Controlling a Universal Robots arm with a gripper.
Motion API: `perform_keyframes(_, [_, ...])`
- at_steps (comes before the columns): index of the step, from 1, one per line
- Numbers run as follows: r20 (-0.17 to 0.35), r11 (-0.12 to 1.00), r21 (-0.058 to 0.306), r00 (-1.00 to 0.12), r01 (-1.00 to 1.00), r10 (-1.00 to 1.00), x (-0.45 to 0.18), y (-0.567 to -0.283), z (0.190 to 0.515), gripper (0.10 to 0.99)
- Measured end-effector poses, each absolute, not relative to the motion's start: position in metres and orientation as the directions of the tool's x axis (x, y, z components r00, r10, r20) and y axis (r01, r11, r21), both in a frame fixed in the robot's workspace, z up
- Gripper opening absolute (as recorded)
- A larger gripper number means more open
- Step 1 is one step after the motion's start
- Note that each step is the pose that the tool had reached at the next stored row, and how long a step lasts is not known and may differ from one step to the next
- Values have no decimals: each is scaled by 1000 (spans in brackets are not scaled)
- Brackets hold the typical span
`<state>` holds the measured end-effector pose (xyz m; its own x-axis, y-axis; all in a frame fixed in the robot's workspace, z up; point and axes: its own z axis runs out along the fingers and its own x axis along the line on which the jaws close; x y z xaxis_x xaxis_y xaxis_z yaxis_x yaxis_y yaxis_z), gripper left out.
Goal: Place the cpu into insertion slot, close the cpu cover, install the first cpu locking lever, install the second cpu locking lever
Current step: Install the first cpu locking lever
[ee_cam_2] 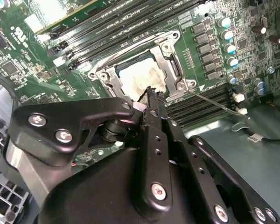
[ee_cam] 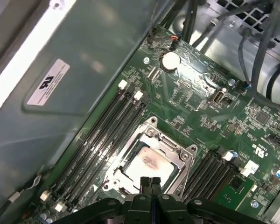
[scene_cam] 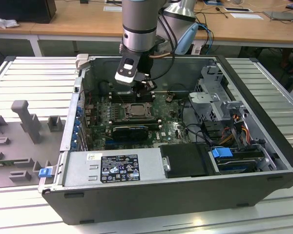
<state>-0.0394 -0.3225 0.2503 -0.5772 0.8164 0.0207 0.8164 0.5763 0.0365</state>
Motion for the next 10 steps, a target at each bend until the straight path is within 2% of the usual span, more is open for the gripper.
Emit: perform_keyframes(10, [21,713,36,-714,700,700,-39,-322,250,106])
